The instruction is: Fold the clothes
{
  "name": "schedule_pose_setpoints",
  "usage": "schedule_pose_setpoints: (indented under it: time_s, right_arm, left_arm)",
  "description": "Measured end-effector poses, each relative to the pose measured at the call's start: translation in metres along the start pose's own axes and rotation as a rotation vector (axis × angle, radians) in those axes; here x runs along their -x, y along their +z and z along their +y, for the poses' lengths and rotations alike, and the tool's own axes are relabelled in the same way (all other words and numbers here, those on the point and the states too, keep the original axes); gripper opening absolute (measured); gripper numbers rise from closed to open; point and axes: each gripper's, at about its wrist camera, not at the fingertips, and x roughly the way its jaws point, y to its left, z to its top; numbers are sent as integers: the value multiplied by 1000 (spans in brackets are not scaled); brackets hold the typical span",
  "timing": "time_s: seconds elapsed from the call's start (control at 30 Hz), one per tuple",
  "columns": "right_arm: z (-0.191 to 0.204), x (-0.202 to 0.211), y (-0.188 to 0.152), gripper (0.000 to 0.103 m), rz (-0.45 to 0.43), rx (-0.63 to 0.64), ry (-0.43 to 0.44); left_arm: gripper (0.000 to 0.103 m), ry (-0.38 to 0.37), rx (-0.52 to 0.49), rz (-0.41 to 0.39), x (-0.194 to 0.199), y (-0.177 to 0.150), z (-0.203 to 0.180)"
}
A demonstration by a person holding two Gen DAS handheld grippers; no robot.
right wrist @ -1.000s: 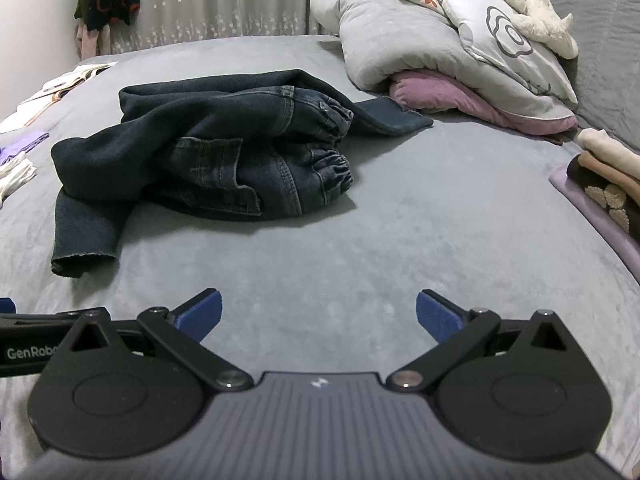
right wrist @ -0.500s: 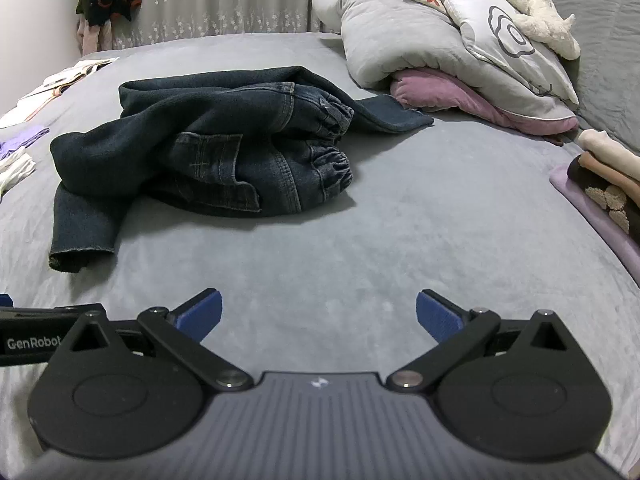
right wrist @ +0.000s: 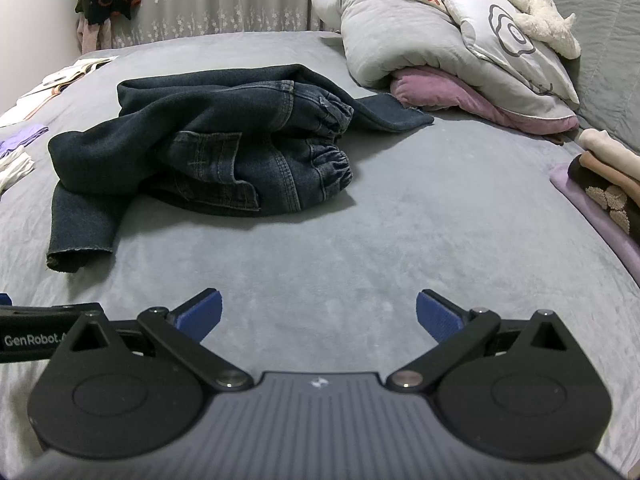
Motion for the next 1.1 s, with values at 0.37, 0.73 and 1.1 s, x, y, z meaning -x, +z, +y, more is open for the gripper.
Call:
schedule_pose_setpoints:
  time_s: [0.37, 0.73, 1.1]
  right_arm:
    - [3, -2, 1, 103, -2, 6, 1]
    - [2, -2, 1, 103, 6, -1, 6]
    - [-7, -19, 12, 103, 41, -22, 49]
  left_arm:
    - [102, -2, -6, 7, -1, 0, -1]
    - [102, -4, -10, 17, -3, 1, -1]
    - [102, -47, -34, 15, -15, 18, -5]
